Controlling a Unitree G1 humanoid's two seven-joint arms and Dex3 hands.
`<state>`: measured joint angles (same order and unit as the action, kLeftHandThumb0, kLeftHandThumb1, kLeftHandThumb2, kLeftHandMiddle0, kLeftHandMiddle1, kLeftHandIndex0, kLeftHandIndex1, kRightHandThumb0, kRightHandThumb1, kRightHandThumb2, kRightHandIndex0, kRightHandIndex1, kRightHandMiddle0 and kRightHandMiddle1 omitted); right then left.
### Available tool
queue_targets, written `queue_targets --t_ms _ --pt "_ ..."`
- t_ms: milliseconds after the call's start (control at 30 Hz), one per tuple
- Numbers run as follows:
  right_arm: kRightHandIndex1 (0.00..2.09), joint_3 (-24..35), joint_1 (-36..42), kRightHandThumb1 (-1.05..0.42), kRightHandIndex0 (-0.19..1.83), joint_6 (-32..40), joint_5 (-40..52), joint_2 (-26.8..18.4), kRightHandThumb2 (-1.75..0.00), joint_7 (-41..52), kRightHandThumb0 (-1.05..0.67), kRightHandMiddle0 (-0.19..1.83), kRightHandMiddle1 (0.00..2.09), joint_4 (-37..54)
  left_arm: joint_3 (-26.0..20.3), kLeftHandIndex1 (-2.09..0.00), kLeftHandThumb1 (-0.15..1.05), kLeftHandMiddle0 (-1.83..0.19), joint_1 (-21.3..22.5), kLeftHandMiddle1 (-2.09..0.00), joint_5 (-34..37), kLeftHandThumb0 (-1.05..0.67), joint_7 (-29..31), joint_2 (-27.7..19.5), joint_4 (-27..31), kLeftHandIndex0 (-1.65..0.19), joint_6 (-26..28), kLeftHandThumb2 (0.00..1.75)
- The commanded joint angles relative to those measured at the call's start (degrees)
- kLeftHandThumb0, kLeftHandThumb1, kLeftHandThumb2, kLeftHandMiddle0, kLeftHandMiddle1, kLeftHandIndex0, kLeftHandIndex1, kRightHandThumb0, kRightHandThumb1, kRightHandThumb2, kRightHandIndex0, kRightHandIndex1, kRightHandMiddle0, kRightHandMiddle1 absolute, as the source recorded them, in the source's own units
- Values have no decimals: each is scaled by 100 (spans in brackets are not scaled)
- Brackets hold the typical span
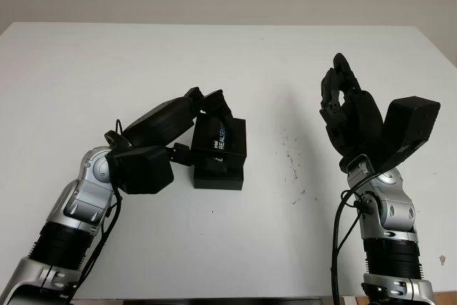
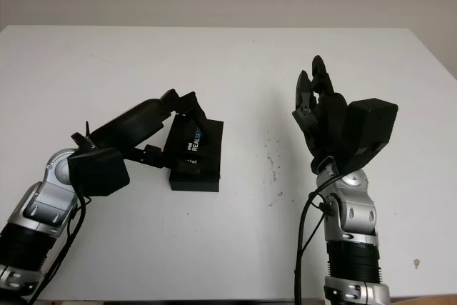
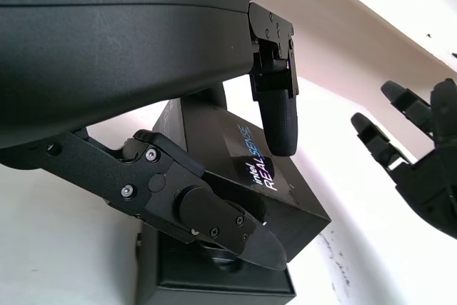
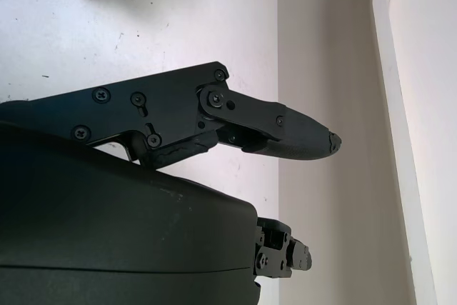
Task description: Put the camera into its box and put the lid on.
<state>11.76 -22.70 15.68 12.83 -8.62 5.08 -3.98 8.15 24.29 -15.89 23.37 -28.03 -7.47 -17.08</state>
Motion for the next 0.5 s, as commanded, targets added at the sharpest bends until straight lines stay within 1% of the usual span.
queue_targets --t_ms 0,167,200,233,267,367,400,467 --pt "6 1 -15 -105 -6 -38 -19 -25 -59 -9 -60 -7 6 -6 -95 -151 105 -17 -121 -157 33 -27 -87 -33 105 -6 -64 18" --pt "7 2 -29 -105 -6 -8 -21 -44 -59 12 -61 -6 6 -14 -164 -145 105 -17 -277 -160 80 -25 -213 -58 3 -6 -242 19" --pt "6 -2 -27 -105 -6 -7 -25 -44 -59 12 -61 -6 6 -9 -163 -144 105 -16 -306 -165 55 -25 -226 -70 6 -6 -242 19" --pt "6 -3 -26 -105 -6 -8 -29 -42 -60 10 -61 -6 6 -8 -162 -143 105 -14 -323 -182 41 -26 -236 -77 7 -6 -244 19" --pt "6 -4 -24 -105 -6 -7 -29 -47 -60 21 -61 -6 5 -11 -153 -143 105 -13 -352 -189 -6 -26 -258 -90 20 -6 -227 19" --pt "6 -2 -29 -105 -6 -13 -45 -39 -60 2 -61 -6 6 -22 -134 -143 105 -13 -412 -182 -69 -26 -290 -117 -11 -7 -253 18" --pt "6 -2 -33 -105 -6 -14 -51 -36 -60 -4 -61 -6 6 -26 -130 -142 105 -17 -420 -173 -50 -25 -288 -115 -50 -8 -280 18" --pt "6 -4 -33 -105 -6 -16 -59 -31 -60 -5 -61 -6 6 -24 -127 -142 105 -18 -435 -170 -1 -25 -282 -97 -114 -8 -311 19"
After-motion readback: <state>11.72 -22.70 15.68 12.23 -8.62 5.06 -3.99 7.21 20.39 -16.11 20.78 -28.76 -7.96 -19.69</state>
